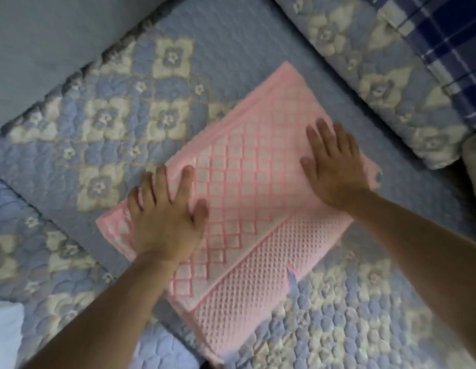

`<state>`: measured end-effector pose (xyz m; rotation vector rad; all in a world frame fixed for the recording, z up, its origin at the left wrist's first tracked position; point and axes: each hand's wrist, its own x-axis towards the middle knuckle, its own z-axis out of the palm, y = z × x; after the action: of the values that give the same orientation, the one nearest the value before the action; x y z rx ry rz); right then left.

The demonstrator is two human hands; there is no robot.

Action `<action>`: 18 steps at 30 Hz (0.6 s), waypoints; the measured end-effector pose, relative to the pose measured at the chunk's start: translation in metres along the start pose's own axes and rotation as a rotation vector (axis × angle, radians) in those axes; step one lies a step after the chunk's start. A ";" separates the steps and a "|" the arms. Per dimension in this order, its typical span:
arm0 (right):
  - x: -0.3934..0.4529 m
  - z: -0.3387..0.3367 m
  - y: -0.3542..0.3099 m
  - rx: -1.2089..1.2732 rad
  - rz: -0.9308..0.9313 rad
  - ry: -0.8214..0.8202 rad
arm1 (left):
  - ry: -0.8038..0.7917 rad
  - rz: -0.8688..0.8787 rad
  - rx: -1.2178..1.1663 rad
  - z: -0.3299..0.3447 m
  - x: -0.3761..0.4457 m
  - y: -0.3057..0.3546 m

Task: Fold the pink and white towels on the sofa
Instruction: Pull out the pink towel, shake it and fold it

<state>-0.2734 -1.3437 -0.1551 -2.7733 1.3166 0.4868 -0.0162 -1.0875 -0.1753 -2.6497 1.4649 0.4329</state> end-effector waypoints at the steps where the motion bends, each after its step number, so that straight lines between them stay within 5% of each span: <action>1: 0.000 -0.003 -0.005 0.009 0.016 -0.014 | -0.009 -0.006 0.000 -0.004 -0.002 0.001; 4: -0.016 -0.012 -0.013 0.129 0.111 0.087 | -0.043 0.004 0.010 -0.019 -0.003 0.002; 8: -0.120 -0.005 -0.038 0.697 0.704 0.438 | -0.136 -0.078 -0.178 -0.042 0.016 -0.028; 11: -0.188 0.003 -0.098 1.503 1.007 0.173 | -0.307 -0.183 -0.177 -0.048 0.015 -0.054; 14: -0.196 0.001 -0.128 1.641 0.888 0.069 | -0.423 -0.286 -0.436 -0.057 -0.010 -0.046; 18: -0.165 -0.007 -0.060 1.433 0.716 0.067 | -0.476 -0.486 -0.661 -0.036 -0.108 -0.009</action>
<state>-0.3235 -1.1825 -0.1066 -1.1465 1.6340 -0.4423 -0.0553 -1.0021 -0.1107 -2.8893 0.5644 1.5630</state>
